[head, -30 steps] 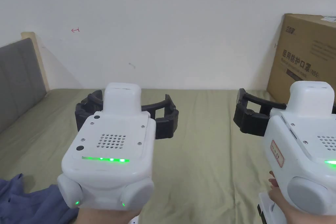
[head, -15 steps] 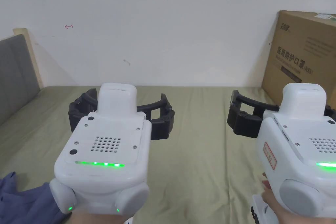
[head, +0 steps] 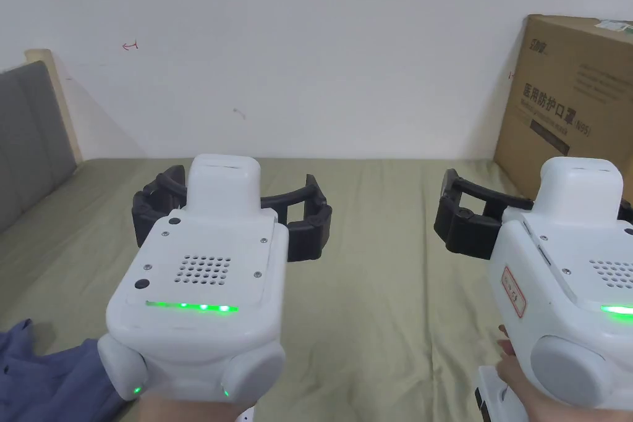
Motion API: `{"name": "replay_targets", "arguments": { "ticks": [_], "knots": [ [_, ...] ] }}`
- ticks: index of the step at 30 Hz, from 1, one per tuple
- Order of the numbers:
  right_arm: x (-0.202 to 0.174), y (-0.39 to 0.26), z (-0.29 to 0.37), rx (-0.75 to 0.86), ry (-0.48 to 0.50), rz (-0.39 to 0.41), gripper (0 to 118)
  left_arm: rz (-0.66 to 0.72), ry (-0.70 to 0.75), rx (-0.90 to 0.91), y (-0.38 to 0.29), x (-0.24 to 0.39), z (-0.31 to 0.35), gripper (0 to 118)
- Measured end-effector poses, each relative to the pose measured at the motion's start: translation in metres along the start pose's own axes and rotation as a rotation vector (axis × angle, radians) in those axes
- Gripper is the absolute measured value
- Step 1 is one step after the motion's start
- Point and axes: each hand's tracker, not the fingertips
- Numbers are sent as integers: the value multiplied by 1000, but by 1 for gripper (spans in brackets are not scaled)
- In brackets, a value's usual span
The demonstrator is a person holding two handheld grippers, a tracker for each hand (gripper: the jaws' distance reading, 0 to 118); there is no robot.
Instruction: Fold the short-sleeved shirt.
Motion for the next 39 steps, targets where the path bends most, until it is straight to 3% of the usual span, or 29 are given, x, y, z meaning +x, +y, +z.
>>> {"name": "replay_targets", "arguments": {
  "ticks": [21, 33, 39],
  "knots": [
    [4, 0, -2, -19, -15, -24, 118, -6, -2, -7, -1, 0, 0, 118],
    [-1, 3, -5, -9, -18, 9, 118, 49, -12, -18, 5, -4, -6, 118],
    [-2, 2, -4, -4, -14, 13, 118, 6, 11, -8, 5, -4, -6, 118]
  ]
}}
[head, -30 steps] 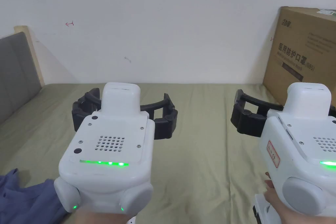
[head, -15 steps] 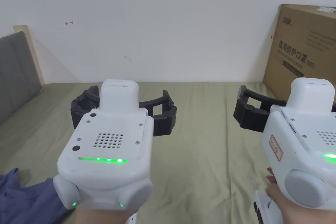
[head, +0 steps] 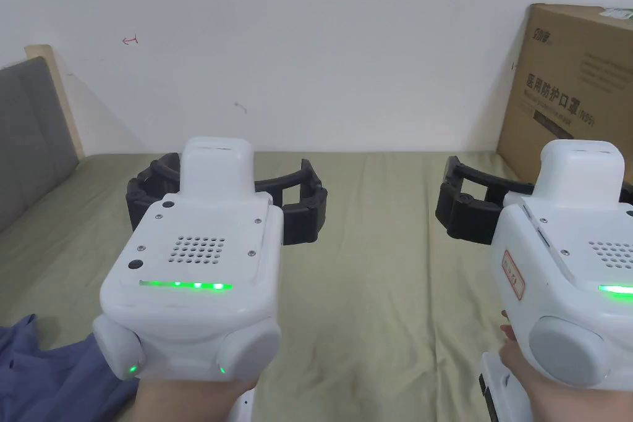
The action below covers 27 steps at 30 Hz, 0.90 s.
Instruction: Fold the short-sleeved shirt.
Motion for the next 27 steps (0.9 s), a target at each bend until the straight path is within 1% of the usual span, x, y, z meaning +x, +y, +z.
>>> {"name": "replay_targets", "arguments": {
  "ticks": [6, 9, 11, 13, 15, 19, 21, 22, 24, 25, 27],
  "knots": [
    [0, -2, 1, -3, 2, -4, 118, -13, -9, -3, -2, 2, 2, 118],
    [1, -2, 1, -2, 2, -3, 118, -77, 38, -8, -3, 6, 2, 118],
    [1, -2, 2, 0, -3, -7, 118, -53, 1, -34, -2, 5, 0, 118],
    [1, -1, 2, -4, 3, -9, 118, -2, -51, -65, -1, 1, -1, 118],
    [1, -2, 2, -4, 3, -8, 118, 2, -51, -53, -3, -1, 1, 118],
    [1, -3, 3, -5, 4, -2, 118, -55, -1, -15, -3, 4, 5, 118],
    [2, -3, 4, -5, 3, -1, 118, -30, 12, 1, -2, 2, 8, 118],
    [2, -4, 4, -4, 3, -3, 118, 21, 25, 13, -2, 0, 9, 118],
    [5, -6, 6, 6, 17, -12, 118, 68, 51, 29, -2, -7, 12, 118],
    [5, -7, 7, 11, 17, -13, 118, 71, 82, 32, -2, -8, 13, 118],
    [5, -7, 8, 24, 10, -7, 118, 54, 95, 43, -3, -12, 13, 118]
  ]
}}
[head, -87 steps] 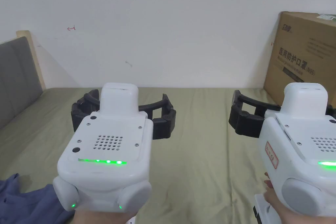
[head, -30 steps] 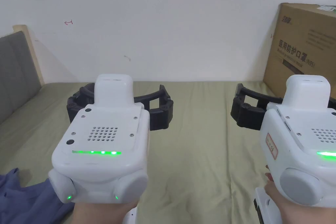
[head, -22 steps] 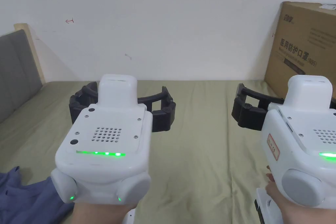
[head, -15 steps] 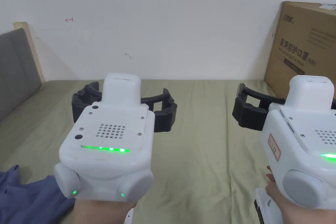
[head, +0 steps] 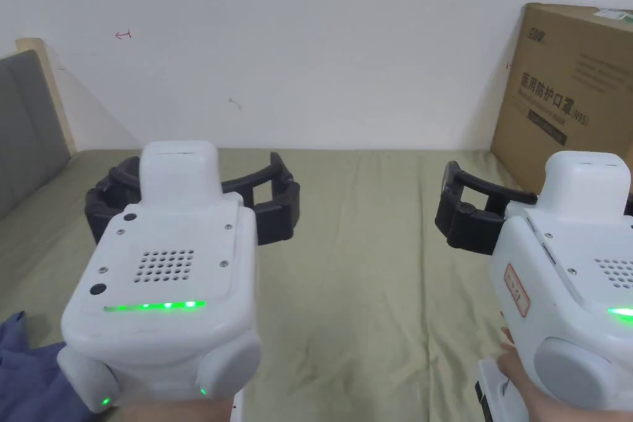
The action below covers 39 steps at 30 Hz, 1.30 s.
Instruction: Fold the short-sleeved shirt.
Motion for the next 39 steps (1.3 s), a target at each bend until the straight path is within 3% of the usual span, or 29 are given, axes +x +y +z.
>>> {"name": "replay_targets", "arguments": {
  "ticks": [8, 9, 10, 11, 12, 13, 15, 17, 22, 27, 31, 34, 37, 39],
  "knots": [
    [-3, -1, -4, -19, 18, 15, 114, -40, -53, -29, -3, -3, -4, 116],
    [-5, -2, -4, -17, 17, 25, 96, -72, -71, -35, -4, -3, -3, 111],
    [-7, -4, -3, -3, 14, 46, 38, -111, -83, -25, -5, -1, -2, 83],
    [-8, -5, -5, -8, -15, 72, 0, -149, -78, -19, -6, 1, -1, 35],
    [-9, -7, -8, -44, -48, 93, 0, -195, -52, -38, -6, 5, -3, 0],
    [-9, -10, -10, -31, -23, 65, 0, -225, -5, -59, -9, 7, -4, 0],
    [-3, -13, -8, -43, 8, 7, 0, -131, -170, -116, -12, 3, -5, 0],
    [-4, -15, -8, -39, -54, 10, 0, -134, -114, -128, -15, 3, -8, 0],
    [11, -9, -9, -60, -54, 3, 0, -59, -134, -166, -19, -4, -18, 0],
    [-21, -19, -12, -81, -3, -5, 0, -6, -115, -240, -24, -50, -16, 0],
    [-100, -30, -18, -111, 177, 50, 0, -24, 94, -252, -24, -137, 12, 0],
    [-167, -33, -17, -153, 407, 20, 0, -53, 282, -236, -19, -208, 50, 0],
    [-219, -32, -9, -151, 519, 5, 0, -94, 418, -242, -17, -251, 81, 0],
    [-238, -29, -6, -156, 578, -11, 0, -65, 426, -256, -18, -261, 93, 0]
  ]
}}
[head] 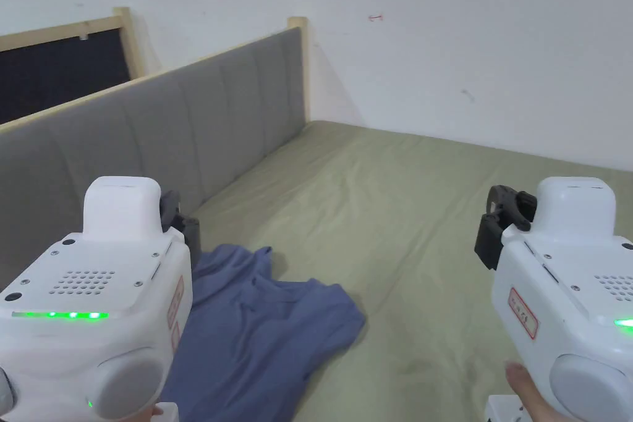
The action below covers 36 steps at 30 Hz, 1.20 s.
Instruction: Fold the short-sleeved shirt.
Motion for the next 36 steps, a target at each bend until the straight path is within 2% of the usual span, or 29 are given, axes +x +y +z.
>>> {"name": "replay_targets", "arguments": {
  "ticks": [5, 7, 10, 11, 12, 14, 15, 16, 17, 19, 21, 23, 26, 28, 31, 32, 33, 34, 35, 36],
  "knots": [
    [-14, 1, -17, -43, 30, 37, 0, 26, -24, -77, -18, -1, -18, 0],
    [-10, -4, -27, -122, 52, 61, 0, 18, -164, -283, -29, 8, -53, 0],
    [2, -20, -36, -207, 59, 52, 0, 86, -469, -853, -78, 24, -129, 0],
    [7, -26, -39, -231, 74, 42, 0, 111, -525, -942, -98, 32, -142, 0],
    [11, -32, -42, -260, 79, 42, 0, 78, -525, -965, -113, 39, -151, 0],
    [17, -43, -48, -307, 70, 61, 0, -78, -483, -959, -127, 63, -165, 0],
    [21, -49, -50, -323, 69, 70, 0, -100, -479, -943, -132, 71, -170, 16],
    [24, -54, -52, -337, 67, 75, 0, -75, -478, -944, -138, 78, -177, 78],
    [28, -58, -54, -348, 62, 77, 0, -59, -463, -959, -144, 81, -187, 118],
    [35, -66, -56, -370, 54, 69, 0, -15, -450, -1051, -165, 90, -207, 116],
    [43, -73, -59, -392, 52, 54, 0, -10, -430, -1016, -181, 89, -213, 116],
    [48, -79, -60, -406, 45, 48, 0, -87, -352, -1010, -205, 95, -222, 116],
    [56, -88, -62, -430, 33, 46, 0, -230, -325, -1060, -234, 105, -231, 118],
    [60, -93, -63, -452, 30, 42, 0, -126, -347, -937, -240, 99, -226, 118],
    [64, -96, -60, -464, 29, 31, 0, -165, -359, -998, -225, 98, -230, 116],
    [66, -96, -58, -466, 29, 29, 0, -150, -389, -990, -213, 93, -226, 101],
    [67, -95, -56, -467, 30, 27, 0, -138, -406, -932, -199, 86, -219, 71],
    [68, -94, -53, -465, 30, 27, 0, -134, -360, -858, -184, 76, -210, 5],
    [69, -92, -50, -461, 30, 29, 0, -186, -266, -805, -173, 67, -205, 6],
    [70, -89, -47, -457, 27, 33, 0, -148, -246, -721, -157, 50, -193, 6]
  ]
}}
